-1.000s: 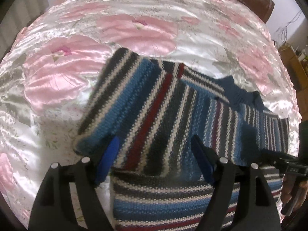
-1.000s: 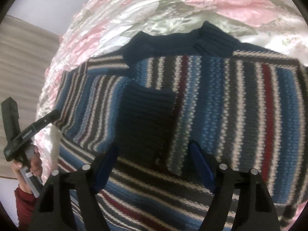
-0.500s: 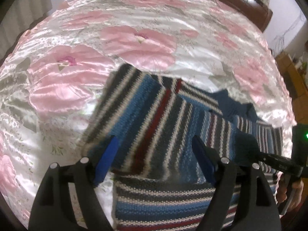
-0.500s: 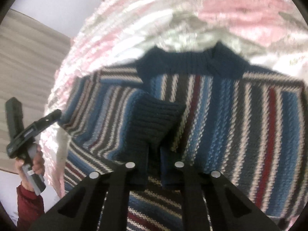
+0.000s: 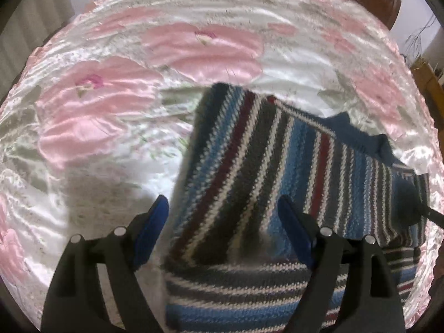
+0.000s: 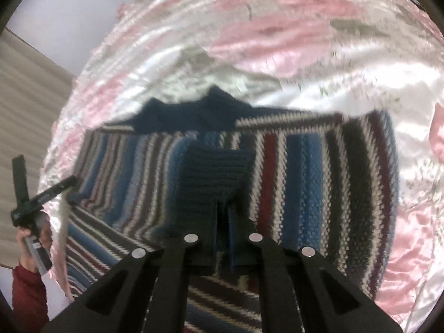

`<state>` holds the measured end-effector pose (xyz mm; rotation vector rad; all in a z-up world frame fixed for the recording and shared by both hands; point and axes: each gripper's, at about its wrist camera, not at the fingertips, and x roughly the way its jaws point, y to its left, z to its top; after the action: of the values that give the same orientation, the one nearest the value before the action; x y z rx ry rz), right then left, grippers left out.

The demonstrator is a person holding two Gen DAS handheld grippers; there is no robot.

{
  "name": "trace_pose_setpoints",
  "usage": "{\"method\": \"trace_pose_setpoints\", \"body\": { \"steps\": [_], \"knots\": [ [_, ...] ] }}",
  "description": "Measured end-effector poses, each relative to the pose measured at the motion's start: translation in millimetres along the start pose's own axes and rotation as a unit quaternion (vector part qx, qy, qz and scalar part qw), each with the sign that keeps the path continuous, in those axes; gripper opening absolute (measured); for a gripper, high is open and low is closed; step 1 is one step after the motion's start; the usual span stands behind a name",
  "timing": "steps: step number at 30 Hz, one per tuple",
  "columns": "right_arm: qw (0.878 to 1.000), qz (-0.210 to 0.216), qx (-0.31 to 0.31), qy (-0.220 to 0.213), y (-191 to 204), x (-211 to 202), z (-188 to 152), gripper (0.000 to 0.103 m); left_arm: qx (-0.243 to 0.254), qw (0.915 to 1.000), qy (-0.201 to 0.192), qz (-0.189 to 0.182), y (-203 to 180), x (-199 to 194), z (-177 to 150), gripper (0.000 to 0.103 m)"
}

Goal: Fold small clothes

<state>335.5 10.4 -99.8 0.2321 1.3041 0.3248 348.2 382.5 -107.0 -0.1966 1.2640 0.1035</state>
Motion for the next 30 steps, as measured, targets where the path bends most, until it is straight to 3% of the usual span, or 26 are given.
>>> {"method": "trace_pose_setpoints", "body": {
  "steps": [2,6,9,13,15,17,19,21,24,27,29,30],
  "knots": [
    [1.0,-0.005,0.002,0.005,-5.3,7.7,-2.9,0.007,-0.004,0.9997,0.004,0.026,1.0,6.5,0.3,0.08],
    [1.0,-0.008,-0.006,0.001,-9.9,6.4,-5.2,0.007,-0.009,0.9999,0.006,0.007,5.2,8.1,0.2,0.08],
    [0.998,-0.047,0.013,0.032,-16.7,21.2,-5.8,0.01,0.006,0.9991,0.022,0.036,2.7,21.6,-2.3,0.081],
    [0.998,-0.027,0.032,0.042,-27.9,26.7,-7.0,0.01,0.0,0.9989,0.028,0.037,2.8,30.5,-6.0,0.081],
    [0.998,-0.011,0.04,0.04,-31.0,20.1,-7.5,0.018,-0.001,0.9991,0.025,0.035,3.0,23.8,-6.4,0.078],
    [0.998,-0.006,0.042,0.035,-31.9,7.3,-12.2,0.032,0.004,0.9991,0.007,0.041,0.6,5.7,-10.0,0.076],
    [0.999,-0.002,0.043,0.032,-31.3,-3.2,-18.6,0.051,0.012,0.9996,-0.014,0.021,-4.4,-13.1,-15.3,0.077],
    [0.998,0.029,0.053,0.032,-30.6,-10.6,-27.0,0.052,0.021,0.9995,-0.023,-0.008,-14.1,-29.3,-24.0,0.077],
    [0.993,0.071,0.078,0.053,-29.4,-3.0,-34.4,0.052,0.039,0.9987,-0.024,-0.024,-31.0,-36.4,-34.6,0.077],
    [0.992,0.079,0.086,0.051,-23.9,6.5,-29.8,0.047,0.05,0.998,-0.008,-0.04,-43.8,-27.5,-38.1,0.078],
    [0.989,0.091,0.097,0.061,-22.2,16.6,-25.6,0.031,0.045,0.9979,0.003,-0.048,-45.7,-17.1,-39.0,0.078],
    [0.989,0.093,0.099,0.065,-21.2,20.3,-24.4,0.015,0.042,0.9979,0.008,-0.049,-47.3,-12.6,-37.2,0.078]
  ]
}}
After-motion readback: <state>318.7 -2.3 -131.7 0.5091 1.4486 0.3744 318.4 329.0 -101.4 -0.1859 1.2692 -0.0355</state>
